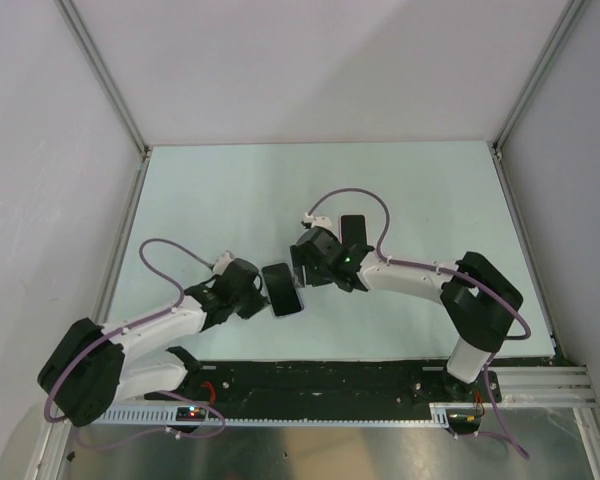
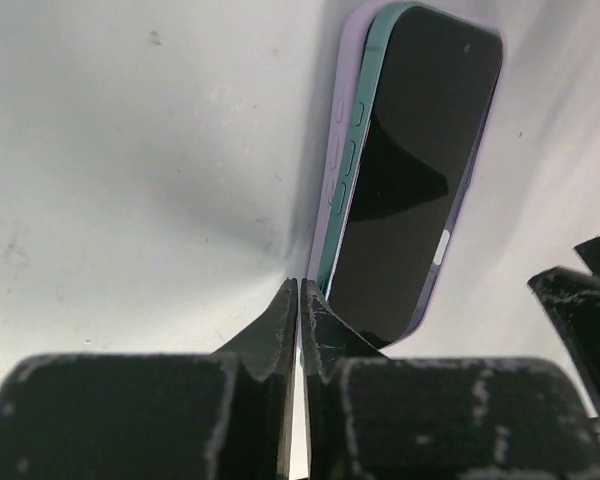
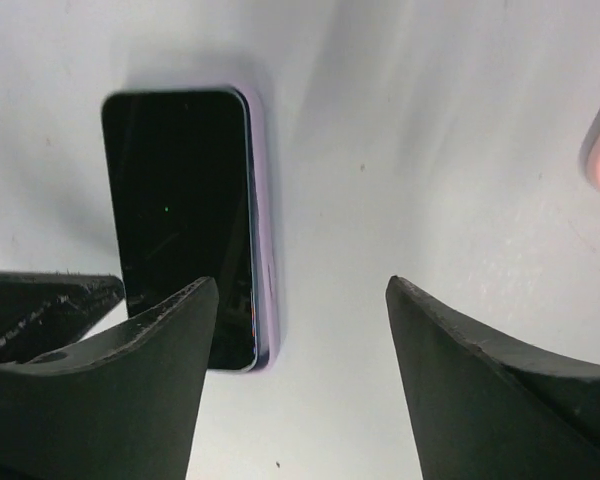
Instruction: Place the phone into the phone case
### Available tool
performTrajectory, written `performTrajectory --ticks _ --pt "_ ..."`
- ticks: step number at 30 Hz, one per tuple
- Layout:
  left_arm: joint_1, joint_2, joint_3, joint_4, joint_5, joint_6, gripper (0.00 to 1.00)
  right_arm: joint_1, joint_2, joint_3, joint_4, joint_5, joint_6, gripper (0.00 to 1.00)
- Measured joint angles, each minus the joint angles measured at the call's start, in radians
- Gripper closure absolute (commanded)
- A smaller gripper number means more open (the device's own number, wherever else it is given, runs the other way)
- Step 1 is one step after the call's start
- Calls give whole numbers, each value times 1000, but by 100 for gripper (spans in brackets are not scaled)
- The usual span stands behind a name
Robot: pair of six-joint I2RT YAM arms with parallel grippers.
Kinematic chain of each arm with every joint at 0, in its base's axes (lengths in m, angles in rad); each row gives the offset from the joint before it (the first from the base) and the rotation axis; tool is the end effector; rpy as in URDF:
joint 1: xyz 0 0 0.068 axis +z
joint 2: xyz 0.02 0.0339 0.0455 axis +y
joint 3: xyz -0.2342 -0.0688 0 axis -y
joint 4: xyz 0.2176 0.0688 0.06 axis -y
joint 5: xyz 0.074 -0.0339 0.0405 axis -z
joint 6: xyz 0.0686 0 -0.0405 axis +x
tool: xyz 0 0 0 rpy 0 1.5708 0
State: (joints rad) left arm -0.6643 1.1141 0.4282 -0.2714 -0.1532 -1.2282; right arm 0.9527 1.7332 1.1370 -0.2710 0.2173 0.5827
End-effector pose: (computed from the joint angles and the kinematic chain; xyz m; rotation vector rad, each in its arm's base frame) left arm 0.1677 -0.1180 0.1164 -0.7865 2.4873 -0.5531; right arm 0.2223 0.2871 0.1646 -0.3551 2.4324 0.4334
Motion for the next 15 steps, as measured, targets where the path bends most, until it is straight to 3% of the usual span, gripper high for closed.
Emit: performTrajectory --ticks 6,15 --pt "-27 54 32 -6 0 7 94 -6 -44 -121 27 -50 31 45" --pt "-35 101 68 -8 0 16 95 -16 -44 -166 68 -89 58 58"
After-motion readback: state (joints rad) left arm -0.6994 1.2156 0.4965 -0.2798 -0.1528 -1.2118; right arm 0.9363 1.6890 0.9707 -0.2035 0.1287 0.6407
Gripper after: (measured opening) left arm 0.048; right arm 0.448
